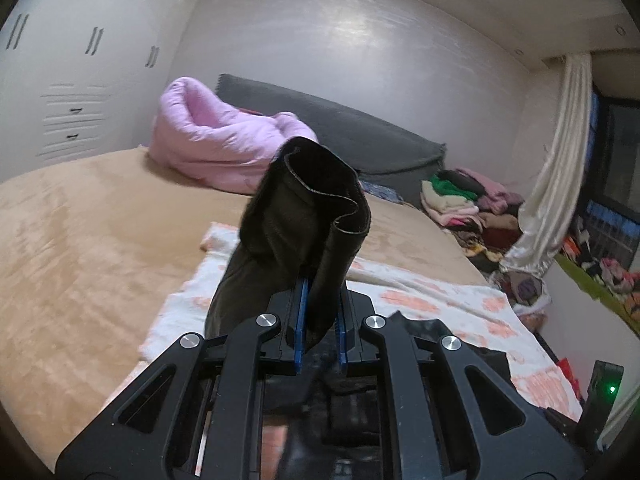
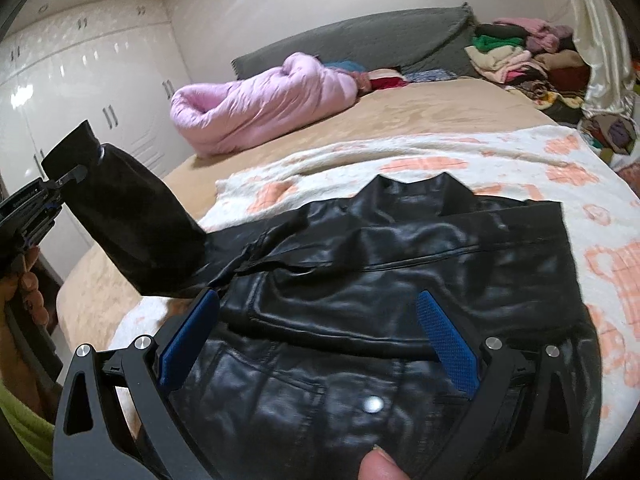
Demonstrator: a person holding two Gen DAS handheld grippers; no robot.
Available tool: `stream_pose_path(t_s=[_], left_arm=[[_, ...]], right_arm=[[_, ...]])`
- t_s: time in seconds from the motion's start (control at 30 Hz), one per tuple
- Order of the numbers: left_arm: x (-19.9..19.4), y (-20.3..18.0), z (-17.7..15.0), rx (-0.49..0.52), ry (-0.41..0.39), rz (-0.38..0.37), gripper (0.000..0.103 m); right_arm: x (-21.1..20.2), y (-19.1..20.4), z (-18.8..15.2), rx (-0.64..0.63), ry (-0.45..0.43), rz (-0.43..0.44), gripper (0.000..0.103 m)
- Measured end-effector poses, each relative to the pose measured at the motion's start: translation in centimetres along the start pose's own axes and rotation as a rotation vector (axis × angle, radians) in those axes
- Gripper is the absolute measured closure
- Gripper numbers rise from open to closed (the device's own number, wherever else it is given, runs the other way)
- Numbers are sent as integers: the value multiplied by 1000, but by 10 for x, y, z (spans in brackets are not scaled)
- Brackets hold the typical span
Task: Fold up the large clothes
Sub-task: 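Grasp the sleeve cuff with the left tool and lift it, then carry the sleeve across the jacket body toward the right tool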
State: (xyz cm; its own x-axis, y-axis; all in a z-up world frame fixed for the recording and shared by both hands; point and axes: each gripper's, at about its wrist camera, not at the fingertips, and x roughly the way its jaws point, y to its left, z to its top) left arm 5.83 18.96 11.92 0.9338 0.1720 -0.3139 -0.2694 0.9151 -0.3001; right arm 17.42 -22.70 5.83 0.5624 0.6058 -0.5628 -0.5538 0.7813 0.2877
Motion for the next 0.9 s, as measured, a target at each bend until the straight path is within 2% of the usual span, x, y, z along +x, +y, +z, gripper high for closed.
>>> stream_pose_path(t_s=[0.2,0.5,0.63,0.9], left_arm=[[16,-54,-7,81,29,-50,98],[39,-136,-24,200,87,-177,98],[51,-161,-39,240,133,-222,98],[85,-190,-86,310,244,-250,98]], right_arm=[[-19,-39,1,64,-38,-29,4],[-47,-97,0,176,-108,-79,4],[-60,-121,0,229,-141,-108,4],[-83,-160,-3,314,-187,-163,4]])
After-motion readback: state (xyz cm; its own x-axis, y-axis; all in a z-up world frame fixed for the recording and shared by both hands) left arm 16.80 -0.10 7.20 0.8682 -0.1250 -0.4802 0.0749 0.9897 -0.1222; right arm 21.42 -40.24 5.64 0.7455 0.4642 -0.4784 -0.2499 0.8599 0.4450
